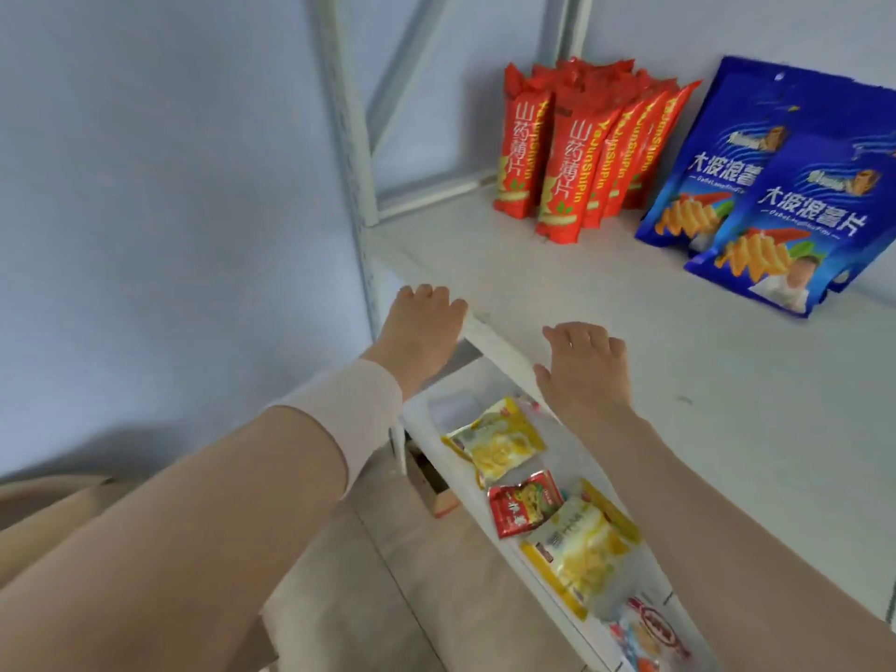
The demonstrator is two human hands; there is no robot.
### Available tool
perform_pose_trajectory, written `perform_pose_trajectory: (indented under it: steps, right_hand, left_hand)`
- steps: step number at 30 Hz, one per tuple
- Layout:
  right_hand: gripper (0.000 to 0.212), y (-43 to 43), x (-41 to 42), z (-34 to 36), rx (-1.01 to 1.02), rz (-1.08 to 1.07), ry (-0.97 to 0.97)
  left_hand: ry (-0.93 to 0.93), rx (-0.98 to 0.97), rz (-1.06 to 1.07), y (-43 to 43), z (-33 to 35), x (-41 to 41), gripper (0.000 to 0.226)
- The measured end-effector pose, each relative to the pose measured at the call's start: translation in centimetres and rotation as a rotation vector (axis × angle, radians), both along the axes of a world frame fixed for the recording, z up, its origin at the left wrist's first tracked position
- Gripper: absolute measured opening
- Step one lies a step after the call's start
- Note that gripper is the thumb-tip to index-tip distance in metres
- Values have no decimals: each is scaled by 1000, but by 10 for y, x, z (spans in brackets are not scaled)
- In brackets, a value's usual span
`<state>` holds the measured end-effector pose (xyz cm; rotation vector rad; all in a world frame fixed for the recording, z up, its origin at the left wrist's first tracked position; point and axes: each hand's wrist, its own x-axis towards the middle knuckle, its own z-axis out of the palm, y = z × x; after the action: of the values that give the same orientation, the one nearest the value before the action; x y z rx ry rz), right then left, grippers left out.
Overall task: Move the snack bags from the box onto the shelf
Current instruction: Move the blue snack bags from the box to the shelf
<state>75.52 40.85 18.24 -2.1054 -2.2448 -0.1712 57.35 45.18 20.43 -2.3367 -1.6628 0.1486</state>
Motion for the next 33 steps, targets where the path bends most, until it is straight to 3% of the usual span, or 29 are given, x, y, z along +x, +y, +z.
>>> perform_pose_trajectory:
  steps: [7, 12, 17, 23, 28, 33]
  right_hand:
    - [40, -60, -173, -23, -13, 342, -1]
    - [46, -117, -310, -76, -136, 547, -70]
    - [32, -192, -434, -137, -281, 656, -127]
    - [45, -260, -514, -216, -557, 675, -123]
    - [48, -267, -546, -255, -726, 628, -184]
    - [59, -230, -587, -301, -813, 482, -4]
  left_hand:
    - [-22, -111, 300, -116, -41, -178, 36]
    - [-93, -192, 508, -224, -93, -311, 33]
    - [-150, -311, 704, -329, -159, -438, 34]
    - [-344, -520, 953, -412, -238, -518, 42]
    - [-627, -618, 1239, -436, -284, -547, 47]
    - [-878, -564, 1547, -434, -329, -579, 67]
